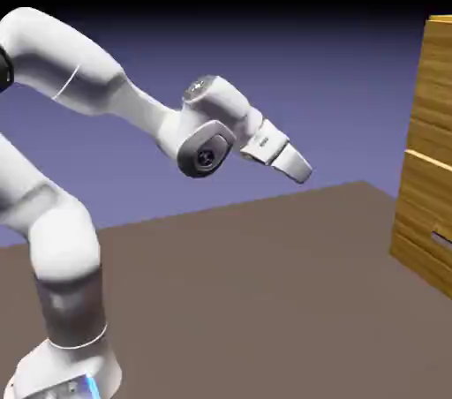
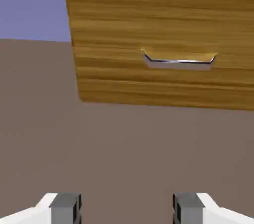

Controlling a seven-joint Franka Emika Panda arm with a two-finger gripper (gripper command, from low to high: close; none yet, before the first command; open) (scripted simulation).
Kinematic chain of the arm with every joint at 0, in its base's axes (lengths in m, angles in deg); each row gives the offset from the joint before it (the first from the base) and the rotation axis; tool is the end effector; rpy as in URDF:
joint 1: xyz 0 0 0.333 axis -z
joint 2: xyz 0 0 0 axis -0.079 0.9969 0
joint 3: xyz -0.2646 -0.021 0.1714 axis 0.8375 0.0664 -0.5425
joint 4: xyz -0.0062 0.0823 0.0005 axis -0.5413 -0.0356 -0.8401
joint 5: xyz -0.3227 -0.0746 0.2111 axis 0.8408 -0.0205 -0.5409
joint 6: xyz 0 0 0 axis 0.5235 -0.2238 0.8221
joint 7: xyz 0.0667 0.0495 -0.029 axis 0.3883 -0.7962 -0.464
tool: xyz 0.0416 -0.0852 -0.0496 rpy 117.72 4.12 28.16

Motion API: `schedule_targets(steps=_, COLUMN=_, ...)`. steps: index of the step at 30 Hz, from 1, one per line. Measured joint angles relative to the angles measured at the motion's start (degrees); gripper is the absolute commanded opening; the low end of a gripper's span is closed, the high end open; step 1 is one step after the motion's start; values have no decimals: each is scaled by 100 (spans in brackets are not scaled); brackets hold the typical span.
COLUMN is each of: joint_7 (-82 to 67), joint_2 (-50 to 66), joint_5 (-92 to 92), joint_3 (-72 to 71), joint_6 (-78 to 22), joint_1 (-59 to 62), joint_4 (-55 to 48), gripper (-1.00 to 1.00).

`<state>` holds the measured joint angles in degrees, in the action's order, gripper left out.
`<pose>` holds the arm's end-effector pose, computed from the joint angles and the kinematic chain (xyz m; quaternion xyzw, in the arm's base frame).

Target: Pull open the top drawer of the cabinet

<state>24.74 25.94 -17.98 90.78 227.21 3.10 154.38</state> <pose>0.3977 -0.0026 0.4612 -0.8531 0.3504 -0.3538 0.1560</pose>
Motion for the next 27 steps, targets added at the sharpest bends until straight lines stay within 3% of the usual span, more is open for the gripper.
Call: schedule_targets(steps=27, joint_7=-1117, joint_2=3244, joint_5=-6728, joint_3=2673, joint_6=-821, joint_1=-1664, joint_4=-3671, gripper=0)
